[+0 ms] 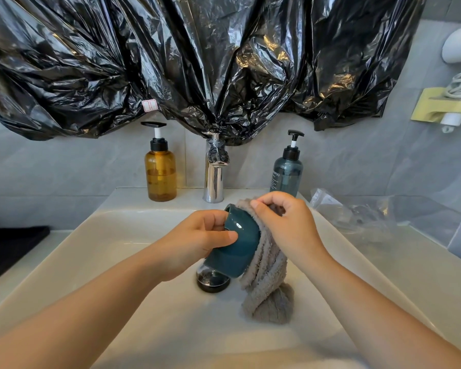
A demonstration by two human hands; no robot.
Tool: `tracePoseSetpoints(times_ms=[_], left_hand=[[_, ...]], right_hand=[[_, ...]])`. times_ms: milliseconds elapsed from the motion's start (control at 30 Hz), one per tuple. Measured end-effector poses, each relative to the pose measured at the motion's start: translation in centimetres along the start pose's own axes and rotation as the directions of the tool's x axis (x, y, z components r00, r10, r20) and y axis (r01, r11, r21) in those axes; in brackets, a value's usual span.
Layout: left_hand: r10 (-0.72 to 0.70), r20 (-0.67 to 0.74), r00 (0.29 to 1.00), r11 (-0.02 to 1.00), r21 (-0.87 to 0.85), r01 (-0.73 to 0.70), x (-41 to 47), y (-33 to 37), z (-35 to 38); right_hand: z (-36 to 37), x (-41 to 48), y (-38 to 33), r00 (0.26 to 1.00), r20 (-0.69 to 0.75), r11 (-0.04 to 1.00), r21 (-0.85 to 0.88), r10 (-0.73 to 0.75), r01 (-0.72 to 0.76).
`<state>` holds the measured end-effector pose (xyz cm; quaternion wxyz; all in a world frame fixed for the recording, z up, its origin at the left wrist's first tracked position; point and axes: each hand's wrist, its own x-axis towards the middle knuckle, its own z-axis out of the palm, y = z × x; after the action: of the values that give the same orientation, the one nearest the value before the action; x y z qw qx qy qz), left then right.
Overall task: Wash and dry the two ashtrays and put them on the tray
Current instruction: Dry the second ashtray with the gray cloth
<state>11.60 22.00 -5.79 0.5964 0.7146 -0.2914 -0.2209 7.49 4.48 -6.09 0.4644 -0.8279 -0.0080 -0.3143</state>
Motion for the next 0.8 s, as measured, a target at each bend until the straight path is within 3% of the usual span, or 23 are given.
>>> tracePoseSetpoints(times_ms=[167,267,467,700,800], left_hand=[[-0.008,0.009,1.0,1.0,-0.01,0.008,0.0,-0.1,0.1],[-0.012,0.009,1.0,1.0,0.02,0.012,0.0,0.0,0.0],[-0.041,0.022,0.999,0.998,0.048,0.04,0.0,-0.1,0.1],[-0.053,-0.075,0.996,0.998,0.029,0.056,0.3,-0.2,0.5],[-0.035,-0.087,0.996,0.992,0.116,0.045,0.2,-0.1,0.3]], right_hand=[[-0.6,-0.8,-0.4,0.991,0.112,0.997,-0.002,-0.074,0.074],[0.3,-0.7,-0.9,0.986,0.093,0.988,-0.05,-0.139,0.145],[-0.4,0.2,0.5,1.0,-0.001,0.998,-0.063,0.016,-0.016],[-0.5,-0.1,0.0,0.984,0.178,0.998,-0.058,-0.007,0.018],[-0.7,0.0,0.1,0.985,0.169,0.997,-0.058,-0.036,0.047]])
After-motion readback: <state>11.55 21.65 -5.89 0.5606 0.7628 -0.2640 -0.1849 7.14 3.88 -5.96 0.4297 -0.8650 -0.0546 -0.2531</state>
